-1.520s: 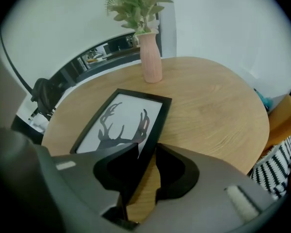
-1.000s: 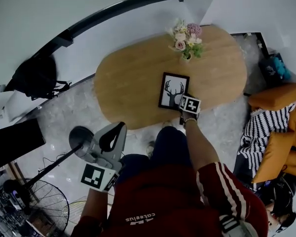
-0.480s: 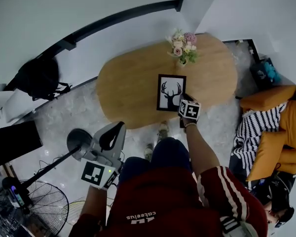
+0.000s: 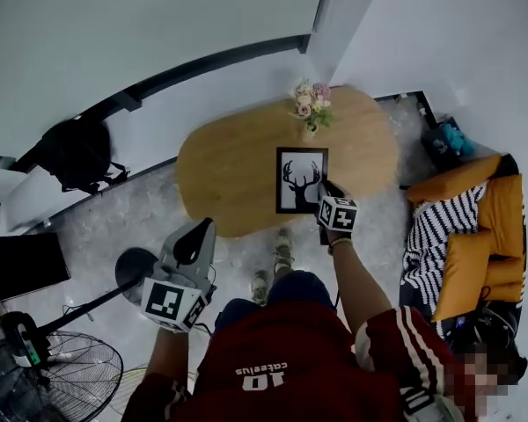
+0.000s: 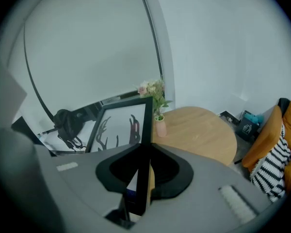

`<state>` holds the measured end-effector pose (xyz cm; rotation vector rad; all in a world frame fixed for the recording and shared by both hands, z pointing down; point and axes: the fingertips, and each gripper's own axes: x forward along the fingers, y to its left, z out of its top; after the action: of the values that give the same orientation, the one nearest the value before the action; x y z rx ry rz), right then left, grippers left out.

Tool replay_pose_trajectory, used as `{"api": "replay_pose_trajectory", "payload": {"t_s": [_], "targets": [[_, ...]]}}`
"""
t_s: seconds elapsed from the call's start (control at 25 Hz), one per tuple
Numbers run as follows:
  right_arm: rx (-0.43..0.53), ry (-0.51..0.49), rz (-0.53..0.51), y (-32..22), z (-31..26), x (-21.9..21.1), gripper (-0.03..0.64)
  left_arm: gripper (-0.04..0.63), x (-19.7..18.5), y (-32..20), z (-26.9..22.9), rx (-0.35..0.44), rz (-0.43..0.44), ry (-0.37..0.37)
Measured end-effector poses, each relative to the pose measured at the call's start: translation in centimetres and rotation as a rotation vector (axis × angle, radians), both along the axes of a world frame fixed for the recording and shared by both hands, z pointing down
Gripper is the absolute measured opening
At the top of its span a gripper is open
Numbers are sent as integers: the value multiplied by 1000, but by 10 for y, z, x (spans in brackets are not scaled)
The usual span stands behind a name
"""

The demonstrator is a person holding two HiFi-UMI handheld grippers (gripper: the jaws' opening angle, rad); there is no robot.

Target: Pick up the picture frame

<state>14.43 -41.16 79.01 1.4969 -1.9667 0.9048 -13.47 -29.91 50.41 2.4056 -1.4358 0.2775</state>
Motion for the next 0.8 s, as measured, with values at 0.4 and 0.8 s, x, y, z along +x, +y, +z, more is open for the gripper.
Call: {"api": "replay_pose_trajectory", "payload": {"t_s": [0.4,0.8], "targets": [[241,-32,3,46,-144,22,66,2,-3,40,-34,112,7,45],[520,-130,-37,128,-291,2,66,2,9,93,-75,227,51,89]]}}
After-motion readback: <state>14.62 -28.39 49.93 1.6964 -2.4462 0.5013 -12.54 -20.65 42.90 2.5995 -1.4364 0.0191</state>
